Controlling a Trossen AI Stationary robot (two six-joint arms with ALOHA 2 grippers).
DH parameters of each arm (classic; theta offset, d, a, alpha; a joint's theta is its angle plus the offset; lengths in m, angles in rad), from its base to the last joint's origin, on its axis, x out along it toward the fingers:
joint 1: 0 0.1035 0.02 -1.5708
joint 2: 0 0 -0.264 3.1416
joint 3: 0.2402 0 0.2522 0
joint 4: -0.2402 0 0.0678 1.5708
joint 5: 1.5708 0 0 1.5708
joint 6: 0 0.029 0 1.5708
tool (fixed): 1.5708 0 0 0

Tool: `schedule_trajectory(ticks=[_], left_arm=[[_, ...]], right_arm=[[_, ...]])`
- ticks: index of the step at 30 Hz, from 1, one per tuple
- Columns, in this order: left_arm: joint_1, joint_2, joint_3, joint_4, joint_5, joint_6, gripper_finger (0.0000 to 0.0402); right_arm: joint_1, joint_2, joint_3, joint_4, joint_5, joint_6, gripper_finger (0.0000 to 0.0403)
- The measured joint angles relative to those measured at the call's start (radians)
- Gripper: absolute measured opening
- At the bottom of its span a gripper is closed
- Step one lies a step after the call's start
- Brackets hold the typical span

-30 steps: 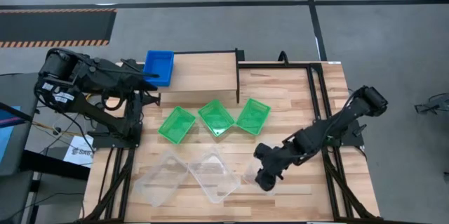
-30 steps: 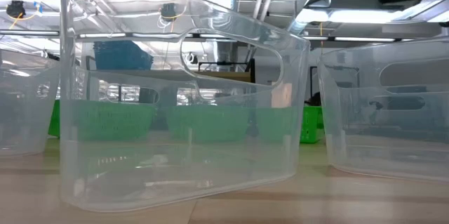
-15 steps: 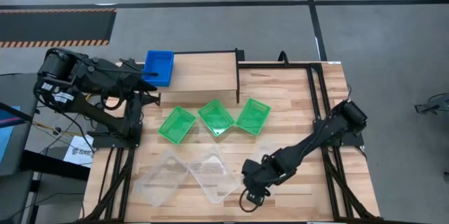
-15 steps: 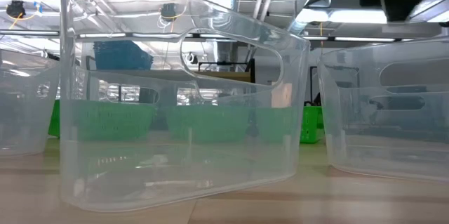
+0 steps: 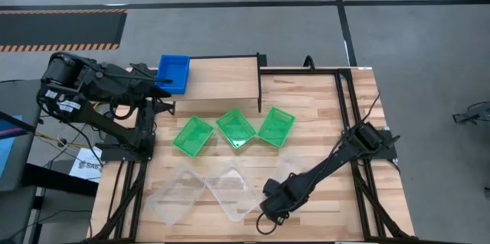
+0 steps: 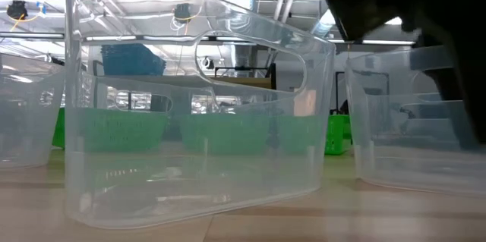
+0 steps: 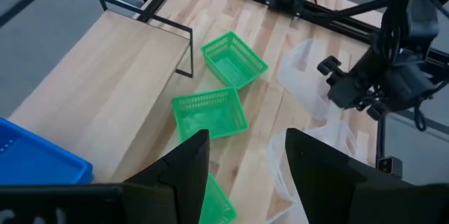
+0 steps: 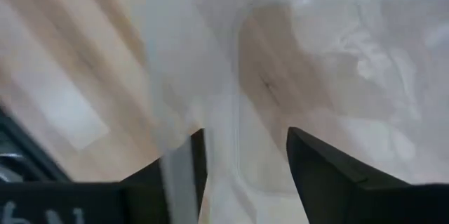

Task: Stack baskets on shelf by color
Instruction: Put the right transparent bin on the shelf

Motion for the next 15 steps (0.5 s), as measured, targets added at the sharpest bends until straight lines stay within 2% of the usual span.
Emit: schedule_trajectory(ticks=[3,5,10,15], left_arm=[[0.0,0.0,0.0,0.0,-0.001,0.0,0.0176],[0.0,0.0,0.0,0.0,-0.001,0.0,0.0176],[0.0,-0.001,0.0,0.0,-0.001,0.01,0.0176],[0.0,-0.001,0.0,0.0,-0.001,0.04,0.0176]], right_arm=[[0.005,0.03,0.0,0.004,-0.006,0.047,0.0183],[0.007,0.034,0.0,0.007,-0.015,0.062,0.0148],[0.012,0.001,0.0,0.005,-0.032,0.078,0.0021],[0.011,-0.09,-0.002,-0.012,-0.032,0.118,0.0007]])
